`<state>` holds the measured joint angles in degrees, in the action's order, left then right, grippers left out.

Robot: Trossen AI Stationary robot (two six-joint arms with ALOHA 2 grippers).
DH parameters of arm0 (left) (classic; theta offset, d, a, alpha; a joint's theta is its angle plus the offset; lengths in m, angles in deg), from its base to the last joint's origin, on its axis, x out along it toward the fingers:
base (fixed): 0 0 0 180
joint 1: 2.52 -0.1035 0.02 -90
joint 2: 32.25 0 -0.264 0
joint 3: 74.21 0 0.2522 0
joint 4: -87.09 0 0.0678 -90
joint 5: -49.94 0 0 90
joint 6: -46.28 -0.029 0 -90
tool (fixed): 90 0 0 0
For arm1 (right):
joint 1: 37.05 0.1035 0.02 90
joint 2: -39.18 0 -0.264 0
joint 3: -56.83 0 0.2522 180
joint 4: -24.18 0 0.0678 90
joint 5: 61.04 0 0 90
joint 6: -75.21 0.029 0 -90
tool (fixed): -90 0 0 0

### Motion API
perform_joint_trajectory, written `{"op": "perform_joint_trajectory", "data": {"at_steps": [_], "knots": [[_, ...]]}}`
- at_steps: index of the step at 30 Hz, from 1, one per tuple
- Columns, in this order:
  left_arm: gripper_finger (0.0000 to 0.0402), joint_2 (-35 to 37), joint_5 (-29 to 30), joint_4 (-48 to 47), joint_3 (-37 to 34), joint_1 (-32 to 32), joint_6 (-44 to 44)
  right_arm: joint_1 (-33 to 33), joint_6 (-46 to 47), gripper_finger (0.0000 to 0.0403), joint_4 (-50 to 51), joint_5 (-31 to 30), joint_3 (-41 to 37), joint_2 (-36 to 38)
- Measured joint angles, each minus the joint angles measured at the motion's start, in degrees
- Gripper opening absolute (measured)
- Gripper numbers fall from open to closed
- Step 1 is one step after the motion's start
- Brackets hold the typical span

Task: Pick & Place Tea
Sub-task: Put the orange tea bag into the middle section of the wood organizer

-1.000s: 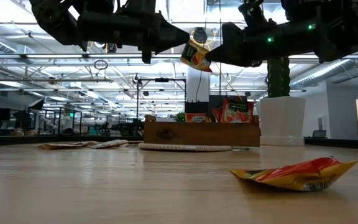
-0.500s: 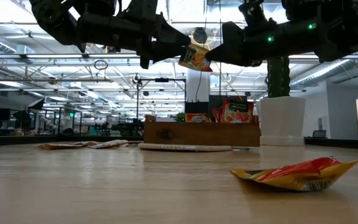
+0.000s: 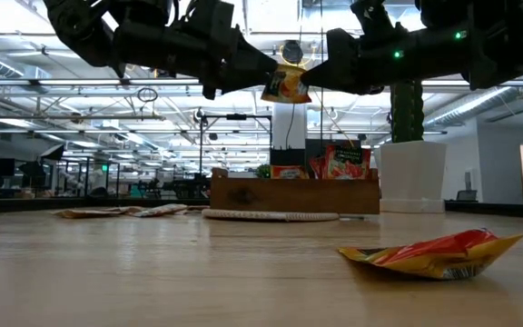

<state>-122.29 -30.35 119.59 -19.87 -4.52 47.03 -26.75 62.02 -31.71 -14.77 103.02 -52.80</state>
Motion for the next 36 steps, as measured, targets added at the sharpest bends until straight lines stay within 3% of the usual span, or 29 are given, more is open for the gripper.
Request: {"op": "perform_joint_trajectory", "data": {"at_steps": [9,36], "knots": [[0.0202,3.0,5.9,-6.9,0.0,0.0,-2.3,0.3,0.0,0.0,0.5,0.0,0.0,0.0],[0.0202,3.0,0.3,-3.1,0.0,-0.9,6.9,0.3,-0.5,0.0,-2.6,0.5,0.0,0.0]]}}
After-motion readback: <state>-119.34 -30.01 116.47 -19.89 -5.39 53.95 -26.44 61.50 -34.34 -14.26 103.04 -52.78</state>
